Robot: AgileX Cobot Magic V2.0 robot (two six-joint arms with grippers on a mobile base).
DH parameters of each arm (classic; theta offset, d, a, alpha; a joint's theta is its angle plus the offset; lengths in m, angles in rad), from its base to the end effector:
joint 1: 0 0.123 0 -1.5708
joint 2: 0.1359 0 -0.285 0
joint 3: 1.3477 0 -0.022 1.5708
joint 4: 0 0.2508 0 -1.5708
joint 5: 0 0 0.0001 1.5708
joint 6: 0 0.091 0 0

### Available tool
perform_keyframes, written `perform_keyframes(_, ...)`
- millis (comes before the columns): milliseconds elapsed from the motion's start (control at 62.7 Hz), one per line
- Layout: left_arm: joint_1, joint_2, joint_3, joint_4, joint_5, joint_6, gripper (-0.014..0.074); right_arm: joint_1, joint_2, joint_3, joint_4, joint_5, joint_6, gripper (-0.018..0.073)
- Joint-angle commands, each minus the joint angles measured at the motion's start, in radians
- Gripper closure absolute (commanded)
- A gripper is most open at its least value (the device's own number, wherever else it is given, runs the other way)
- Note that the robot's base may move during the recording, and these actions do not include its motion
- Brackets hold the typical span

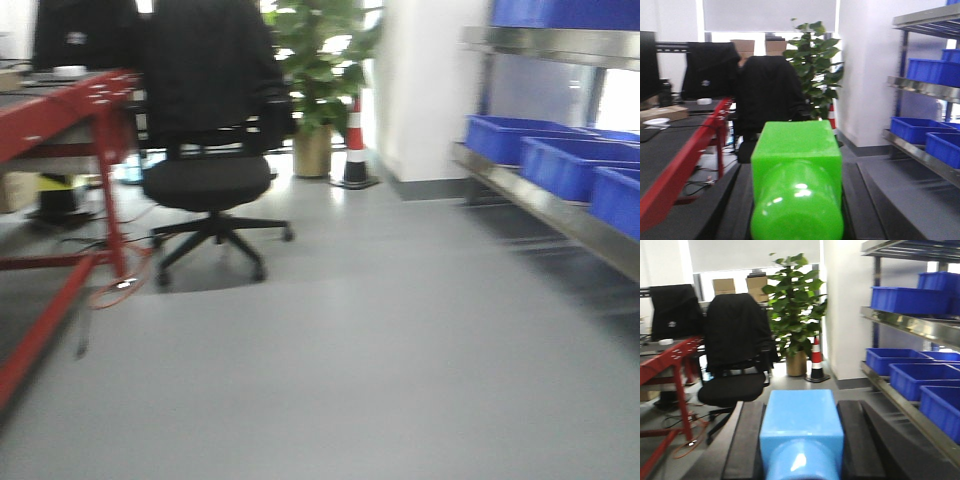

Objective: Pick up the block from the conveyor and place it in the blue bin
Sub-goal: 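Drive toward the steel shelf rack of blue bins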

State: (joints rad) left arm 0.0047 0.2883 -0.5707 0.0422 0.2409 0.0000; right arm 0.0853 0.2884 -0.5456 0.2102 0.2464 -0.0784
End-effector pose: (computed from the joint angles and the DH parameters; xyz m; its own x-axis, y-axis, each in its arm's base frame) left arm 0.0564 0.0012 0.3630 0.1278 0.0416 -0.9909 -0.0199 0.9990 0.0393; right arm 0.0587 0.0097 0.3550 0.0849 0.1328 -0.9875 -0.1473 0.9819 0.1194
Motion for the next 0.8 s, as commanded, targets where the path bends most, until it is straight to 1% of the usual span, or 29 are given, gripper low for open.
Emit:
perform_keyframes(0,0.002,-0.005,0.002,-0.004,-0.021,-0.010,0.0708,-0.002,-0.004,-0.004,0.002,-0.023,-0.005,0.0721)
perform_keyframes(781,0.002,-0.005,0.002,-0.004,-0.021,-0.010,0.0708,-0.002,-0.004,-0.004,0.002,-0.023,-0.005,0.0721)
